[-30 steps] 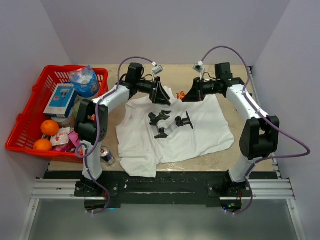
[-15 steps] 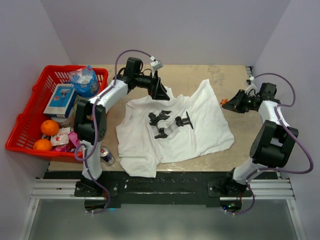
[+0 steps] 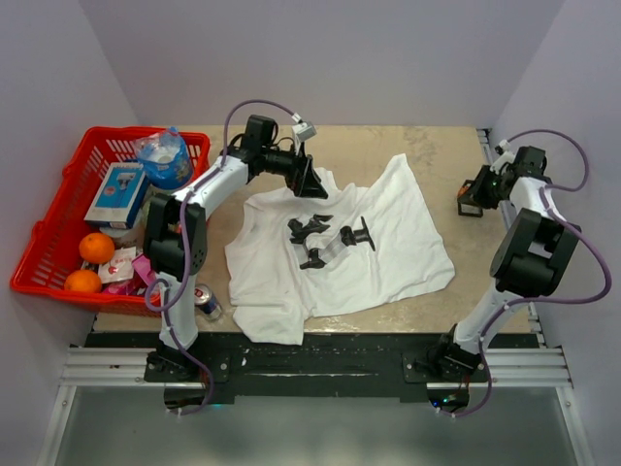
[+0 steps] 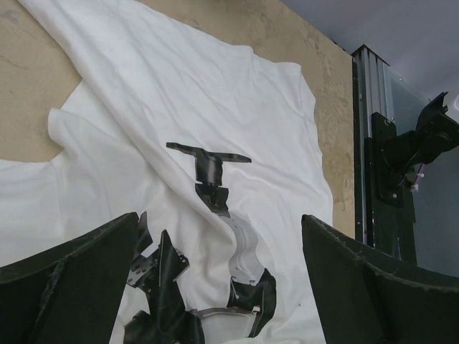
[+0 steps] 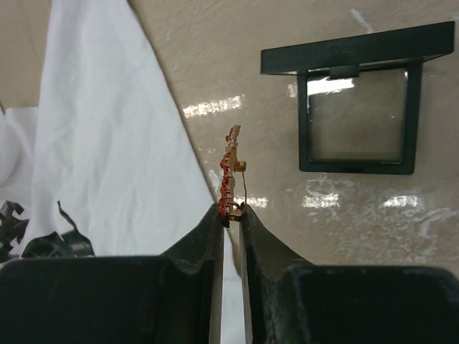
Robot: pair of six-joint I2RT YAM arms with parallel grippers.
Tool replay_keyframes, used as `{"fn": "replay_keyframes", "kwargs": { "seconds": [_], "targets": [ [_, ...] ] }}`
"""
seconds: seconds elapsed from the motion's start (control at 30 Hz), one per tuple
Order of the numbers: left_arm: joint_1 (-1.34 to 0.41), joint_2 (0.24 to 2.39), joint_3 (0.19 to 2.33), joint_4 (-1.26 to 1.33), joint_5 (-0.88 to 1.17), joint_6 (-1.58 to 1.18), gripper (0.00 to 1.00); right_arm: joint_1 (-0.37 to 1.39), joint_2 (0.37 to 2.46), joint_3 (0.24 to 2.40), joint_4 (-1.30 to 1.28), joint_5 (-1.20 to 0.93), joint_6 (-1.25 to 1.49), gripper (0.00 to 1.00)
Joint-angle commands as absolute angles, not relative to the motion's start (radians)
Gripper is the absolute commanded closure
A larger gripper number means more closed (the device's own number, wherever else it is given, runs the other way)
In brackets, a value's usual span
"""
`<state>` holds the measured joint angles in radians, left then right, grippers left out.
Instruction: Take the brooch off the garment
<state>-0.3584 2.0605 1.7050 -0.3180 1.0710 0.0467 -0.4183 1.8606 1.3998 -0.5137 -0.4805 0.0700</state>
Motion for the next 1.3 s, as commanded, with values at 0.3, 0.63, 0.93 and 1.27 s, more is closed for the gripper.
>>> {"fn": "replay_keyframes", "kwargs": {
  "seconds": [0.3, 0.63, 0.93, 1.27],
  "targets": [
    [-0.354, 2.02, 1.713, -0.337, 1.055, 0.087, 0.0, -0.419, 1.92, 1.462, -0.495, -0.364, 0.006, 1.0],
    [-0.362, 2.034, 1.72, -0.339, 1.055, 0.084, 0.0, -0.42, 1.971, 1.496, -0.497, -0.305, -0.055, 1.0],
    [-0.364, 2.034, 1.717, -0.351, 1.048, 0.098, 0.01, -0.419, 2.0, 1.514, -0.492, -0.296, -0.081, 1.0],
    [-0.371, 2.036, 1.718, -0.356, 1.04, 0.103, 0.0, -0.419, 2.025, 1.523, -0.483, -0.299, -0.081, 1.0]
  ]
}}
